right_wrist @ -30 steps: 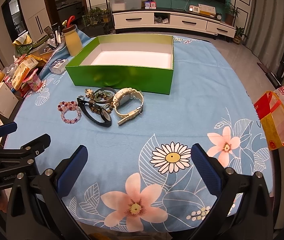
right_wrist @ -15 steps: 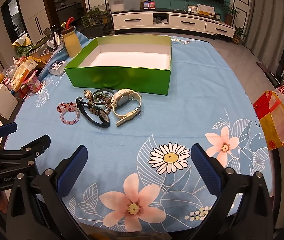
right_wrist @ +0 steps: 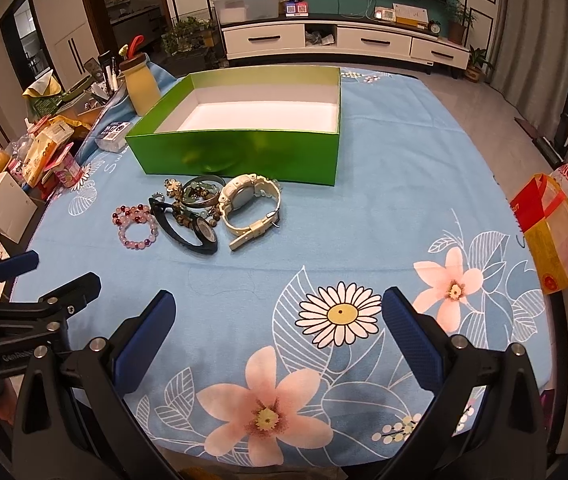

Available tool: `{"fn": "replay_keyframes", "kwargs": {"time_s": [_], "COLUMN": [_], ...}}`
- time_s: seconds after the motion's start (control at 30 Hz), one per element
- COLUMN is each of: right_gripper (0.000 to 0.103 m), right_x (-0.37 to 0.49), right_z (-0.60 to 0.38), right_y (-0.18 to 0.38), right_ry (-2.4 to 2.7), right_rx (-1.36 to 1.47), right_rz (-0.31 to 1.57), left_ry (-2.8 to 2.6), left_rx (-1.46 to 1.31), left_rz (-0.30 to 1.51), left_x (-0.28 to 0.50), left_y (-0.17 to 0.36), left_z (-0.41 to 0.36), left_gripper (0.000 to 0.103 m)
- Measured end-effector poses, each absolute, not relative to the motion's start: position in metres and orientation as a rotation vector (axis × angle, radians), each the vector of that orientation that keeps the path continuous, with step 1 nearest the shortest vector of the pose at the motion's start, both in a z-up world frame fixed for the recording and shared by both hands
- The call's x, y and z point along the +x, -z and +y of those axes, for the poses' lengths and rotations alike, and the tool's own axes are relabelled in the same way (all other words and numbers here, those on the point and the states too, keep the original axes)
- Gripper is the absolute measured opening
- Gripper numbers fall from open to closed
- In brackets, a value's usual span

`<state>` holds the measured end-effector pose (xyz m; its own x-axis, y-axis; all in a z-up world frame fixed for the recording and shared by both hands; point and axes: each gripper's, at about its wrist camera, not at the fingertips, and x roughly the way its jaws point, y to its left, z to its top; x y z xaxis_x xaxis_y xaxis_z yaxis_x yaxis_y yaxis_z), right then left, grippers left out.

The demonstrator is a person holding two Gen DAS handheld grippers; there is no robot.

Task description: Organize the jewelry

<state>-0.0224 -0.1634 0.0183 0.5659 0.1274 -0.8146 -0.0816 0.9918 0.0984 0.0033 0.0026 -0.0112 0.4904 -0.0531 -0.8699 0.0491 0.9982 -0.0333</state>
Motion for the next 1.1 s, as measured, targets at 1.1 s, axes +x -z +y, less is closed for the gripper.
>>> {"fn": "replay_keyframes", "kwargs": {"time_s": [1.1], "right_gripper": [0.076], "right_x": [0.018], "right_z": [-0.158], "right_y": [0.037], "right_ry": [-0.476], "right_rx": [0.407], "right_rz": [0.989], "left_ry": [0.063], "left_rx": [-0.307], "left_rz": [0.977], "left_x": [0.048], "left_y": [0.071], "left_z": [0.067], "left_gripper": [0.073]}}
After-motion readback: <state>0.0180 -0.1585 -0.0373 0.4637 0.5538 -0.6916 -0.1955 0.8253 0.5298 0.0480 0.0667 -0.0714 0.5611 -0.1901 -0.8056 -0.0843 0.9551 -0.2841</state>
